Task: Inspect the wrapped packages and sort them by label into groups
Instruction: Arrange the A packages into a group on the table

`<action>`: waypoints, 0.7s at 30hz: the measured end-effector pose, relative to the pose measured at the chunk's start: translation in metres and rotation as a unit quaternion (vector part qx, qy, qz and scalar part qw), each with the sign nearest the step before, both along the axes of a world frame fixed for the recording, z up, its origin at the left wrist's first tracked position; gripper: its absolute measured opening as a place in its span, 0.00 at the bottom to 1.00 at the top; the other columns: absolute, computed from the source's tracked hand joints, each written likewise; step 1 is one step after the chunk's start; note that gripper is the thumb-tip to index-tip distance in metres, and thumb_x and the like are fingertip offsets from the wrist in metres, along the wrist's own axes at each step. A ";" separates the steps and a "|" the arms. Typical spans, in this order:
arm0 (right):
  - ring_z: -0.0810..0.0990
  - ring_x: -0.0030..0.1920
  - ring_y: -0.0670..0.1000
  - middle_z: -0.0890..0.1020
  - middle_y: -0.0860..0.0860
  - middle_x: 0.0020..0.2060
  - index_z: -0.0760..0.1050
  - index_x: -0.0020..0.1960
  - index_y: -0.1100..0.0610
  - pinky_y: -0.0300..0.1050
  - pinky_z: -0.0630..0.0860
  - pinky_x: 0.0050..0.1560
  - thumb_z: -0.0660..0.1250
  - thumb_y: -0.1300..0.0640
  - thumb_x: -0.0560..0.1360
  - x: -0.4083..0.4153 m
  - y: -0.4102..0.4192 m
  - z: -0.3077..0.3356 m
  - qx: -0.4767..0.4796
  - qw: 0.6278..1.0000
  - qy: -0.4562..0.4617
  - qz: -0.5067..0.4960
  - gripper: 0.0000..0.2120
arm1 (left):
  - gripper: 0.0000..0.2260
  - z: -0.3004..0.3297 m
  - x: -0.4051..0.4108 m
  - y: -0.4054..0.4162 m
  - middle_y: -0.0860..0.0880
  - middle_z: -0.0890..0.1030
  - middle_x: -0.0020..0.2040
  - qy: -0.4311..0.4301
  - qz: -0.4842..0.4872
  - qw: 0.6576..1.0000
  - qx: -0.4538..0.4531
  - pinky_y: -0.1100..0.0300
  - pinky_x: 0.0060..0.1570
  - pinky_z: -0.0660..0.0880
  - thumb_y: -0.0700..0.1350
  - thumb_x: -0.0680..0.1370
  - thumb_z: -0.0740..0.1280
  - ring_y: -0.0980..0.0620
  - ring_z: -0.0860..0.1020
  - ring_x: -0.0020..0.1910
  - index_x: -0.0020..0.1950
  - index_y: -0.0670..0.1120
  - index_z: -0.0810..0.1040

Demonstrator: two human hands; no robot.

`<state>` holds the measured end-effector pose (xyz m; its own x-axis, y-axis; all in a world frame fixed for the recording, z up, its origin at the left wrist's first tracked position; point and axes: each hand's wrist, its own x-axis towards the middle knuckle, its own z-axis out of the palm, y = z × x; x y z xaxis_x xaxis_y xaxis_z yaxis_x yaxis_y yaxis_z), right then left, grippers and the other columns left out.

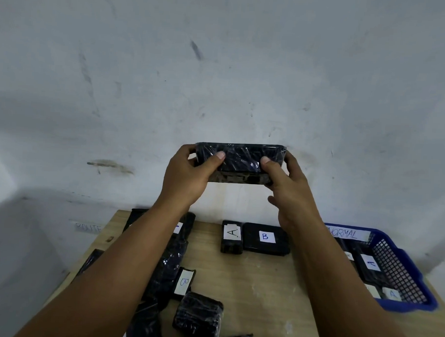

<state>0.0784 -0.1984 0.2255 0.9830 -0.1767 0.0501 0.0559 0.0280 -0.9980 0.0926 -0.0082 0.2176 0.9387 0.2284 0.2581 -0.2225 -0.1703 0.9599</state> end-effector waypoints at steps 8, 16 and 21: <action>0.78 0.68 0.52 0.74 0.43 0.74 0.56 0.78 0.27 0.63 0.75 0.69 0.68 0.22 0.67 -0.005 -0.002 0.005 -0.065 0.997 0.044 0.004 0.43 | 0.24 -0.013 0.004 0.007 0.53 0.83 0.61 -0.028 -0.022 0.999 0.041 0.51 0.65 0.75 0.51 0.73 0.79 0.55 0.80 0.63 0.63 0.58 0.71; 0.82 0.54 0.51 0.84 0.47 0.56 0.67 0.77 0.35 0.53 0.81 0.60 0.70 0.50 0.80 0.001 -0.002 0.003 0.021 0.999 0.005 -0.038 0.28 | 0.26 -0.012 0.003 0.009 0.55 0.81 0.65 -0.071 -0.085 0.994 -0.015 0.51 0.64 0.76 0.51 0.71 0.79 0.55 0.82 0.61 0.65 0.54 0.73; 0.75 0.45 0.51 0.81 0.51 0.48 0.73 0.74 0.40 0.48 0.78 0.50 0.68 0.54 0.79 0.006 -0.011 0.001 0.014 1.000 0.007 -0.022 0.24 | 0.29 -0.003 0.004 0.016 0.57 0.79 0.64 -0.019 -0.045 0.999 0.016 0.62 0.51 0.75 0.44 0.76 0.75 0.57 0.83 0.50 0.73 0.58 0.69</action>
